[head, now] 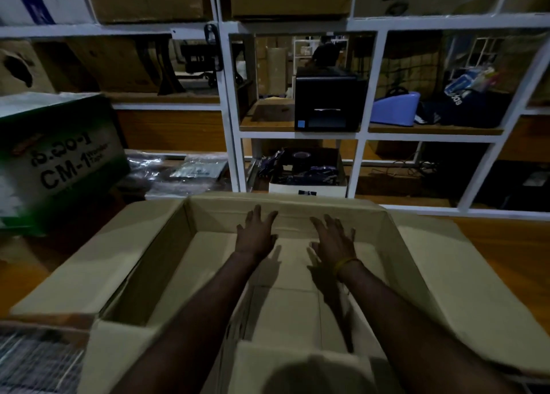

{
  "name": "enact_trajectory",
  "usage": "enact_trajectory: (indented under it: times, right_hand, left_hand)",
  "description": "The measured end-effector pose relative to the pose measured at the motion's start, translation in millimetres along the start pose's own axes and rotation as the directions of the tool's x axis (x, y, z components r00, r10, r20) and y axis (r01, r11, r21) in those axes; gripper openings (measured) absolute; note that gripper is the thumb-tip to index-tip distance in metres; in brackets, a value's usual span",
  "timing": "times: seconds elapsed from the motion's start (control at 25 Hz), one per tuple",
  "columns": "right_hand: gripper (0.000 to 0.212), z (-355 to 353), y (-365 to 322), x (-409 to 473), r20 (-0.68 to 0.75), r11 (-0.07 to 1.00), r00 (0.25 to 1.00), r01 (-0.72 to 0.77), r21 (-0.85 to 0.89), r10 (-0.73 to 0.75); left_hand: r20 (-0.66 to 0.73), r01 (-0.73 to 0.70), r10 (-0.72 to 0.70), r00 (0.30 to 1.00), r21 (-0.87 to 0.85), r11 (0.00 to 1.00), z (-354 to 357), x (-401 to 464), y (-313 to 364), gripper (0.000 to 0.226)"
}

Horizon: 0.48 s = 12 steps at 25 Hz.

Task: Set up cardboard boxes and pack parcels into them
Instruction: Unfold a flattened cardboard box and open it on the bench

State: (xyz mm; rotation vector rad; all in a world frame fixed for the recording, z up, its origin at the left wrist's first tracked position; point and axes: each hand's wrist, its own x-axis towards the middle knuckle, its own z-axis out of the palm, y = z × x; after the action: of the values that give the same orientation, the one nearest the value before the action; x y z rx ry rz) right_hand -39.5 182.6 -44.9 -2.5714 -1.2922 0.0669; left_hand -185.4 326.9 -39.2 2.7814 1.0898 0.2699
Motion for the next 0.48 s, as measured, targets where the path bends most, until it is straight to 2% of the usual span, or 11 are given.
enact_trajectory:
  times: [0.12, 0.28, 0.48]
  right_hand:
    - [0.064, -9, -14, -56, -0.008, 0.999, 1.0, -0.014, 0.035, 0.014]
    - [0.064, -16, -27, -118, -0.078, 1.0, 0.997, -0.011, -0.004, 0.011]
    - [0.066, -32, -14, -177, -0.121, 0.998, 0.991, -0.059, -0.018, 0.057]
  left_hand:
    - [-0.049, -0.027, 0.028, 0.998, 0.013, 1.0, -9, -50, 10, 0.067]
    - [-0.111, -0.083, 0.082, 0.99, -0.007, 0.997, -13, -102, 27, 0.068]
    - [-0.14, -0.145, 0.135, 0.981, -0.061, 0.988, -11, -145, 67, 0.069]
